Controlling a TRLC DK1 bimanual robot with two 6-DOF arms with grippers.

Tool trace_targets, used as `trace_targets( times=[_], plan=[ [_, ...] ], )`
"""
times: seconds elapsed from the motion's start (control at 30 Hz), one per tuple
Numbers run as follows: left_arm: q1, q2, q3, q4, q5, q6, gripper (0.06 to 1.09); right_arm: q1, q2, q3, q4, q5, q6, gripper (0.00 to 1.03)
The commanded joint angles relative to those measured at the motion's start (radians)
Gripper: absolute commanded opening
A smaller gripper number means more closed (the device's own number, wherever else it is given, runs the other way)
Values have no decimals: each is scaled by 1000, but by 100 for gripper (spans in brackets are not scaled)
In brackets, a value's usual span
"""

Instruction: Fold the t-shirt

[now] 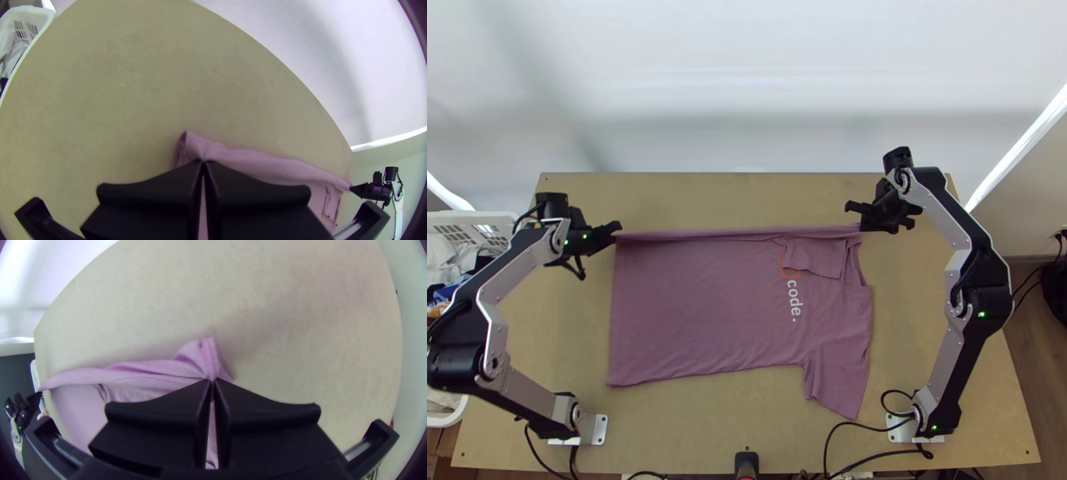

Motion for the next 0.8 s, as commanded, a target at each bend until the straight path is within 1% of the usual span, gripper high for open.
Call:
trace_targets(
  times=[0.0,0.4,0.7,0.77],
  plan=[
    [12,-77,-73,-21,35,28,9,2,-64,-61,-30,0,14,3],
    [28,-183,-210,-36,59,57,9,-1,-167,-273,-9,3,-9,3],
    [33,-232,-286,-36,59,63,9,12,-227,-434,85,12,-12,3],
    [35,-249,-312,-36,59,80,9,19,-245,-466,123,40,-12,3]
  ],
)
